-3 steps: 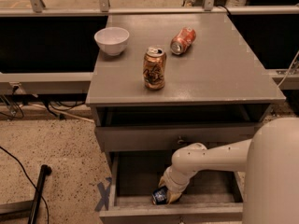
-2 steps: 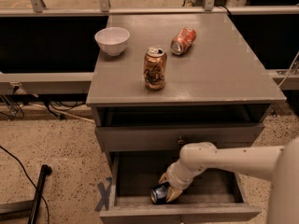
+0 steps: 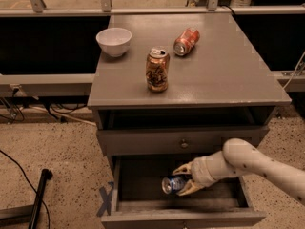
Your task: Pick pepsi can from middle drawer and place on counter
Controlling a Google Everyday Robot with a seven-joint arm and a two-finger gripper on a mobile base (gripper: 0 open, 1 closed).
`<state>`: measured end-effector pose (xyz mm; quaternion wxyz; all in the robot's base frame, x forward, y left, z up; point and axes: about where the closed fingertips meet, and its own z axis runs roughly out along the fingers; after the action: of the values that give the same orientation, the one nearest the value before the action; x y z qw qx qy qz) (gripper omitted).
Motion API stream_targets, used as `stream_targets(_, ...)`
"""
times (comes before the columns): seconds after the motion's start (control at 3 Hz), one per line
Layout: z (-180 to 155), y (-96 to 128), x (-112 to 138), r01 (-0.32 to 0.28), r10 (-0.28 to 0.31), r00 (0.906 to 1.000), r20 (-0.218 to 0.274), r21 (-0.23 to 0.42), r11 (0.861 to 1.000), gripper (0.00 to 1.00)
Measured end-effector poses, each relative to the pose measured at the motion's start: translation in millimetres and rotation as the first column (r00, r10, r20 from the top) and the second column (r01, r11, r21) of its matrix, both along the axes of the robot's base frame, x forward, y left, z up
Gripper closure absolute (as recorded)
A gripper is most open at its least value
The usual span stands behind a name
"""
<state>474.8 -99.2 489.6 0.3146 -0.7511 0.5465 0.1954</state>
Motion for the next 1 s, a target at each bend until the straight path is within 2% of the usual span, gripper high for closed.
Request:
stream_targets(0.33, 35, -53, -6, 0.064, -0.070, 0.9968, 0.039, 0.135, 0.989, 1.00)
stream_targets(0.67, 60, -97, -17, 0.097, -0.109, 0.9933, 0.038, 0.241, 0.966, 1.00)
stream_targets(1.0, 60, -97, -17, 0.097, -0.109, 0.9933, 0.038, 0.241, 0.966, 1.00)
